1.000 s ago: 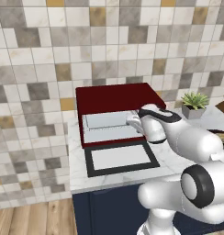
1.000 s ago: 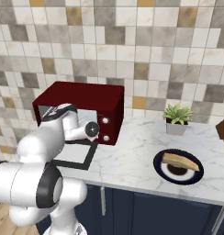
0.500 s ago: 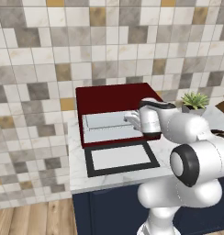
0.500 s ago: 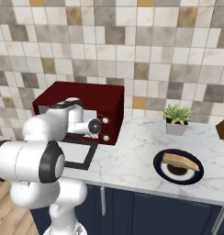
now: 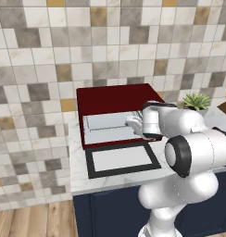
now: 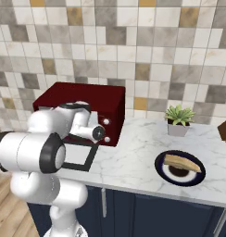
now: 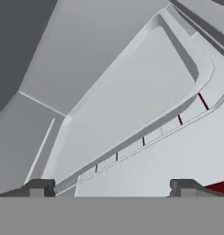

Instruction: Pull the toaster oven rack outwards. Pick up the baguette from the plate and place it on the toaster oven rack. Close the toaster oven door fully and set the temperature to the lowest setting.

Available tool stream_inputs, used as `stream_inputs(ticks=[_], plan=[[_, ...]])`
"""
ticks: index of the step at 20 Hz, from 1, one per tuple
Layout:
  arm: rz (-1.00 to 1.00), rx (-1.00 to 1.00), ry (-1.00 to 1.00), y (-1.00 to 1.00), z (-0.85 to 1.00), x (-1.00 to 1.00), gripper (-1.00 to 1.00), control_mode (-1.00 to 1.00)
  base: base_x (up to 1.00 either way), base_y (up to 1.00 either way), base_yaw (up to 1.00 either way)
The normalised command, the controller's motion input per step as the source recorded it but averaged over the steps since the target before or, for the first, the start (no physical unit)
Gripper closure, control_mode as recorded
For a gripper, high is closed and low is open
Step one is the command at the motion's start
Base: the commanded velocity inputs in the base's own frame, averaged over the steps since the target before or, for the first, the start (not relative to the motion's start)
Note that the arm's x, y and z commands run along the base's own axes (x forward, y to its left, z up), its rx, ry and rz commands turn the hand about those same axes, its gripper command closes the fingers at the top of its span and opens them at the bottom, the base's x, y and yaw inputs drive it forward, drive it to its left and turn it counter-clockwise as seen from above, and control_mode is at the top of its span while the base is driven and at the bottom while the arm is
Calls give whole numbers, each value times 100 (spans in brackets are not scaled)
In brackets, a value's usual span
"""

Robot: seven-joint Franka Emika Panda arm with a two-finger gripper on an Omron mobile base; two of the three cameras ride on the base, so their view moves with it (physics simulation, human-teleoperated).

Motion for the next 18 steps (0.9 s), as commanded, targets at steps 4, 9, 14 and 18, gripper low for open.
stream_inputs(ticks=[4,9,14,18], plan=[[0,0,-1,0,-2,22,-100,-100,0,0,0],[0,0,0,0,-3,26,-100,-100,0,0,0],[0,0,0,0,-12,34,-100,-100,0,0,0],[0,0,0,0,-6,36,100,-100,0,0,0]])
